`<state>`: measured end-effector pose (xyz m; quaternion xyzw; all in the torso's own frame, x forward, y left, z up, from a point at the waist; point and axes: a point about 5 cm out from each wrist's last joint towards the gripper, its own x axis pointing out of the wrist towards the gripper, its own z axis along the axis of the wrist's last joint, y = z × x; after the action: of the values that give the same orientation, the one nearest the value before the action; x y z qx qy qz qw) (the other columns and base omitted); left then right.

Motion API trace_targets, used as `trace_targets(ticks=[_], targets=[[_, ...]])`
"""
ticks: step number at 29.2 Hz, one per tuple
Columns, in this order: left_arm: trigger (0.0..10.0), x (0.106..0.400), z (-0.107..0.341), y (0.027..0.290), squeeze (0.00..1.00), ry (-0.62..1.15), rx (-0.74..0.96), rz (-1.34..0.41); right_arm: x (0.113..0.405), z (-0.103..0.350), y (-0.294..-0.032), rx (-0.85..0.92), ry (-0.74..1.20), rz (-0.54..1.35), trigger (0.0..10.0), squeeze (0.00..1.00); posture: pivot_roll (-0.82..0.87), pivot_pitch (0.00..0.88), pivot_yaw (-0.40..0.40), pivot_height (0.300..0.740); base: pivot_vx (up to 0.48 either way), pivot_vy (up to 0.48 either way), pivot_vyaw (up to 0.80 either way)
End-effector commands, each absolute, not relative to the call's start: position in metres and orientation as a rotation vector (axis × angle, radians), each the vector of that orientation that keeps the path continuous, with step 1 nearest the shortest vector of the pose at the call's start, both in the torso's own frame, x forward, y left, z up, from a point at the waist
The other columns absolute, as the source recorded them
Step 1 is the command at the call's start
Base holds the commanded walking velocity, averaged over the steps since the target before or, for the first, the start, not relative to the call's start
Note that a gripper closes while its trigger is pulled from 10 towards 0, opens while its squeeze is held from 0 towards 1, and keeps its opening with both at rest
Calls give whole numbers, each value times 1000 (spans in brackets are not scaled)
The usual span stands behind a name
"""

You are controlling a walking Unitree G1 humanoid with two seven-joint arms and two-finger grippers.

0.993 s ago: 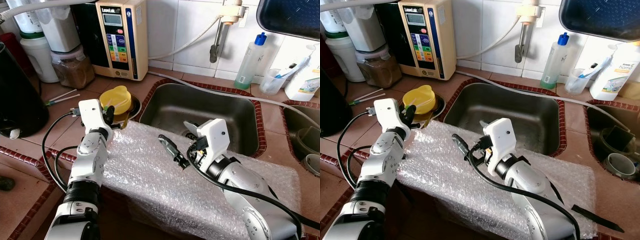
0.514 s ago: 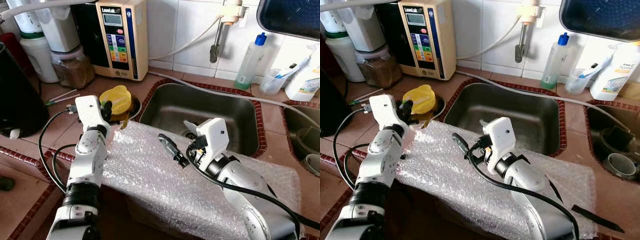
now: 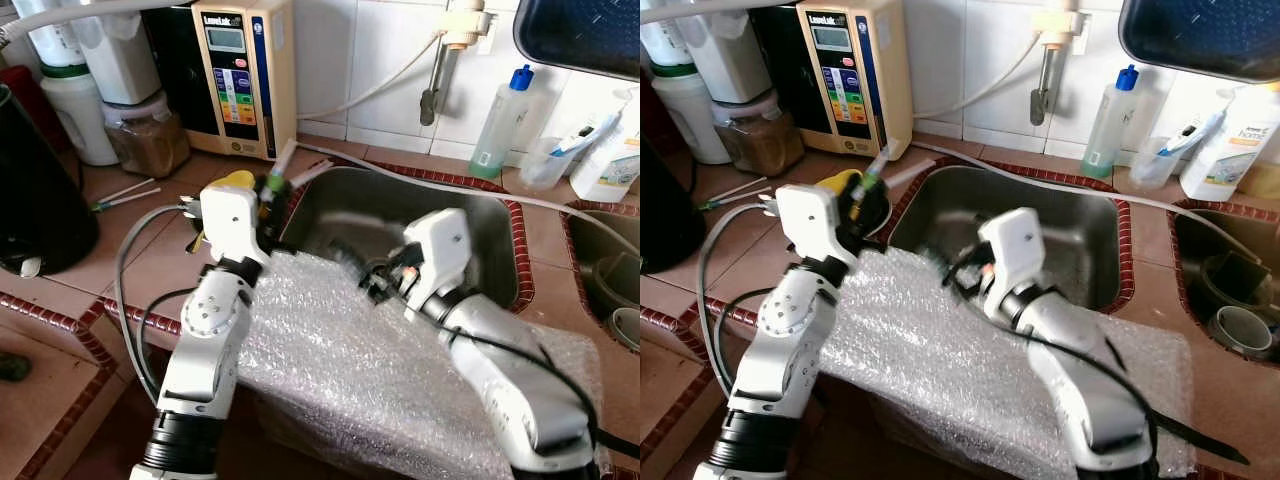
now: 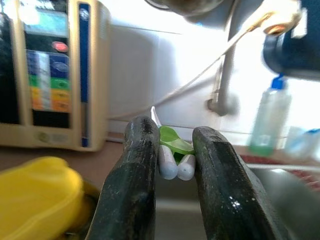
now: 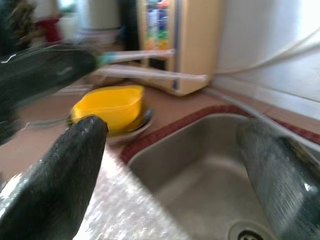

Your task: Kitchen organization

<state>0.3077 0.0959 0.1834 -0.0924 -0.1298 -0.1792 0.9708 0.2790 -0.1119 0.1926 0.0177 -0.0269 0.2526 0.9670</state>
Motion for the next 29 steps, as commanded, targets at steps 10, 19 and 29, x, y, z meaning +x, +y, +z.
trace_targets(ticks=[10, 19, 29], targets=[[0, 295, 197, 75, 0, -240, -429, -625, 308, 193, -147, 528, 14, 263, 10000, 0, -26, 0, 10, 740, 0, 0, 0], [0, 287, 184, 60, 0, -208, -390, -719, 314, 202, -128, 883, 44, 323, 10000, 0, -26, 0, 8, 740, 0, 0, 0], [0, 294, 184, 63, 0, -216, -387, -672, 304, 207, -113, 991, 88, 400, 10000, 0, -37, 0, 11, 740, 0, 0, 0]])
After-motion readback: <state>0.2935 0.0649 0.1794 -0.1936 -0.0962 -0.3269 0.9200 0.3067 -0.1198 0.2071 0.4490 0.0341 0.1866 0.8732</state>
